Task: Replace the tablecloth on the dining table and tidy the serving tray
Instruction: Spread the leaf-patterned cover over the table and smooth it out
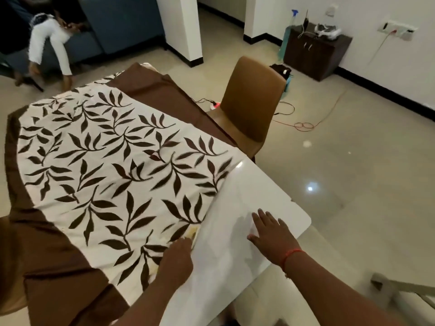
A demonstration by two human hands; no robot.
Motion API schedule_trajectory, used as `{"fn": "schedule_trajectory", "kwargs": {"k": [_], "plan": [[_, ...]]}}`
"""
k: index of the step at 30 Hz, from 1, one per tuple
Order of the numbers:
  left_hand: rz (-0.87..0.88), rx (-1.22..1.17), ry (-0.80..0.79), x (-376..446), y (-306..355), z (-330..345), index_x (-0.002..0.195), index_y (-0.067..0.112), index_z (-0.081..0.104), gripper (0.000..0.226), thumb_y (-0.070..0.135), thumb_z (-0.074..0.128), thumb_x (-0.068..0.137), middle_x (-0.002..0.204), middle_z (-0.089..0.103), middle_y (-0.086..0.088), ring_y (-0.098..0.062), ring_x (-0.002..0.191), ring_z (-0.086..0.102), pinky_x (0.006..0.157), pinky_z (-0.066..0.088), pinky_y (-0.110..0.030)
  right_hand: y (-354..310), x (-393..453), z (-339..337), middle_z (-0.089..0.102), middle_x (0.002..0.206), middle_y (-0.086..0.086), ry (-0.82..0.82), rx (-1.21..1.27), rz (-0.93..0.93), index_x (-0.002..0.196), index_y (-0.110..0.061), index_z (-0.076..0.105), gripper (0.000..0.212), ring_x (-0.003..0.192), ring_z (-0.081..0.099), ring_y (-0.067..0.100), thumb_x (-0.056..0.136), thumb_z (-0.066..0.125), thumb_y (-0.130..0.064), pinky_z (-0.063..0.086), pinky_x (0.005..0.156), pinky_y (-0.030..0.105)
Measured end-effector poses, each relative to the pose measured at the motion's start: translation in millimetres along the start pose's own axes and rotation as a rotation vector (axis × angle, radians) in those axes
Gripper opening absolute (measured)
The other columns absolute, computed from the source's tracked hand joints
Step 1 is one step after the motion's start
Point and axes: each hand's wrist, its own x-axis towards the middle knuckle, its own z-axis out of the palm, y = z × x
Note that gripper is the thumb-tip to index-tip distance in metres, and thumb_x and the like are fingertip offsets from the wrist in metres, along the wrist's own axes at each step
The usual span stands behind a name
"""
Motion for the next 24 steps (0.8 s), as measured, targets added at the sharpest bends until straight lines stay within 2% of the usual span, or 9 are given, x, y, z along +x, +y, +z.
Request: {"fn": "schedule_trajectory", "kwargs": {"k": [3, 6, 9, 12, 14, 16, 18, 21, 24], "plan": [[0.063, -0.116, -0.108, -30, 2, -3, 0.083, 0.036, 0.055, 0.02, 0.024, 0.041, 0.077, 0.07, 0.063, 0.018, 0.002, 0.062, 0.06, 0.059, 0.049, -0.013, -8, 46, -18, -0.005, 0.167, 0.003, 0.034, -0.07, -0.113, 0.158, -0.022, -0.001, 0.069, 0.154, 0.002, 0.023, 0.104, 0.036, -0.043, 0.01, 0.123, 0.046], [-0.041, -0.135, -0.275, -66, 4, -4, 0.07, 0.028, 0.058, 0.022, 0.031, 0.042, 0.085, 0.066, 0.055, 0.017, 0.006, 0.065, 0.052, 0.068, 0.045, -0.012, -23, 89, -33, -0.003, 0.167, 0.003, 0.086, -0.144, -0.178, 0.159, -0.024, 0.003, 0.067, 0.153, 0.004, 0.026, 0.102, 0.038, -0.023, 0.014, 0.121, 0.05], [-0.366, -0.375, -0.322, -105, -6, 16, 0.108, 0.0, 0.067, 0.034, 0.021, 0.042, 0.101, 0.096, 0.052, 0.0, -0.017, 0.109, 0.057, 0.096, 0.034, -0.022, -31, 115, -38, 0.004, 0.167, 0.005, 0.056, -0.32, -0.236, 0.156, -0.024, 0.019, 0.059, 0.153, 0.004, 0.028, 0.1, 0.034, -0.015, 0.01, 0.119, 0.056], [-0.64, -0.269, -0.414, -137, 9, 5, 0.127, 0.002, 0.061, 0.042, 0.031, 0.047, 0.1, 0.13, 0.06, -0.008, -0.017, 0.125, 0.051, 0.106, 0.027, -0.021, -24, 119, -36, 0.044, 0.146, 0.006, 0.098, -0.414, -0.418, 0.136, -0.025, 0.05, 0.044, 0.136, 0.042, 0.029, 0.093, 0.047, -0.017, 0.03, 0.111, 0.053], [-0.739, -0.198, -0.299, -158, 29, 5, 0.121, 0.022, 0.066, 0.034, 0.04, 0.047, 0.098, 0.129, 0.061, 0.004, -0.013, 0.125, 0.052, 0.104, 0.033, -0.021, -18, 114, -31, 0.064, 0.113, 0.005, 0.129, -0.412, -0.558, 0.11, -0.024, 0.064, 0.034, 0.102, 0.062, 0.029, 0.078, 0.064, -0.013, 0.052, 0.085, 0.047], [-0.813, -0.138, -0.274, -170, 47, -5, 0.11, 0.035, 0.064, 0.025, 0.042, 0.046, 0.095, 0.122, 0.063, 0.009, -0.011, 0.119, 0.055, 0.099, 0.039, -0.025, -6, 107, -22, 0.066, 0.087, 0.002, 0.124, -0.33, -0.659, 0.094, -0.023, 0.063, 0.029, 0.078, 0.064, 0.028, 0.069, 0.074, -0.014, 0.055, 0.062, 0.042], [-0.915, -0.049, -0.321, -182, 59, -10, 0.111, 0.029, 0.066, 0.032, 0.036, 0.042, 0.092, 0.117, 0.065, 0.005, -0.016, 0.114, 0.059, 0.094, 0.044, -0.03, 4, 89, -11, 0.068, 0.087, 0.002, 0.05, -0.262, -0.72, 0.101, -0.023, 0.061, 0.02, 0.079, 0.067, 0.029, 0.082, 0.061, -0.02, 0.055, 0.064, 0.042], [-1.067, -0.026, -0.343, -201, 74, -14, 0.099, 0.025, 0.068, 0.029, 0.03, 0.042, 0.086, 0.106, 0.069, 0.001, -0.019, 0.107, 0.064, 0.087, 0.049, -0.031, 14, 49, 1, 0.069, 0.103, 0.0, -0.071, -0.241, -0.759, 0.117, -0.025, 0.06, 0.051, 0.096, 0.068, 0.023, 0.087, 0.02, -0.04, 0.052, 0.077, 0.038], [-1.138, -0.065, -0.317, -221, 83, -18, 0.083, 0.027, 0.07, 0.014, 0.034, 0.059, 0.078, 0.088, 0.07, 0.002, -0.018, 0.089, 0.068, 0.073, 0.053, -0.033, 15, 9, 1, 0.062, 0.108, -0.005, -0.188, -0.213, -0.738, 0.106, -0.03, 0.045, 0.025, 0.095, 0.061, 0.016, 0.093, 0.029, -0.045, 0.045, 0.082, 0.033]]}}
